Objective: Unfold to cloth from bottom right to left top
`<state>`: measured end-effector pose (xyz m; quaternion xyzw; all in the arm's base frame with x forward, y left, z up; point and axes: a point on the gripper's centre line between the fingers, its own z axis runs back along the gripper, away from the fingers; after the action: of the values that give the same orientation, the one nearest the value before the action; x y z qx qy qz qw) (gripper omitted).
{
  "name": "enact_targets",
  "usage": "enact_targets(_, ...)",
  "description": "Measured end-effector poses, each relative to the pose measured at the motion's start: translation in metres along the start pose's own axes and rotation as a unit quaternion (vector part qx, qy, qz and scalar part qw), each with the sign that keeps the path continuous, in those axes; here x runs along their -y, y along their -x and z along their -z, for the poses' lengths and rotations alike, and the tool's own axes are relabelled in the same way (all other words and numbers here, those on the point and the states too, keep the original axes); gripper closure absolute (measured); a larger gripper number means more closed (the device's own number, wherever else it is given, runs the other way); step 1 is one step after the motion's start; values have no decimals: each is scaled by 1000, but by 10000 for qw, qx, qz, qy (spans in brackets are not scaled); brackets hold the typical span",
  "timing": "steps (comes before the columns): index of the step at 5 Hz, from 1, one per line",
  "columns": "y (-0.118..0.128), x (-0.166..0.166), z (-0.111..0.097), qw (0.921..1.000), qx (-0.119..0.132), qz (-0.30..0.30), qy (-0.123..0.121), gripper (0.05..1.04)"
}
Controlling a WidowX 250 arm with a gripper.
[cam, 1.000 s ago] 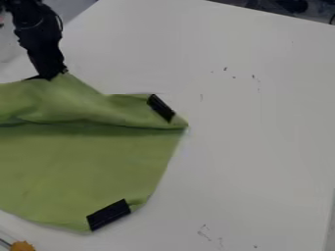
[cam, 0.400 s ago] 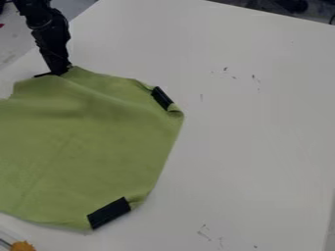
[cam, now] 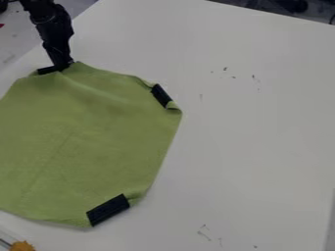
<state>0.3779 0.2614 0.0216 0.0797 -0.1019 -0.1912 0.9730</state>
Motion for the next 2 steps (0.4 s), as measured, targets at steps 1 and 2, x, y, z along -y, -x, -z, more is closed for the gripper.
enact_targets(1, -2, -2, -5, 9997, -204, -92, -76, 842)
enact_targets(2, -13, -10, -26, 9983, -436, -343, -191, 588)
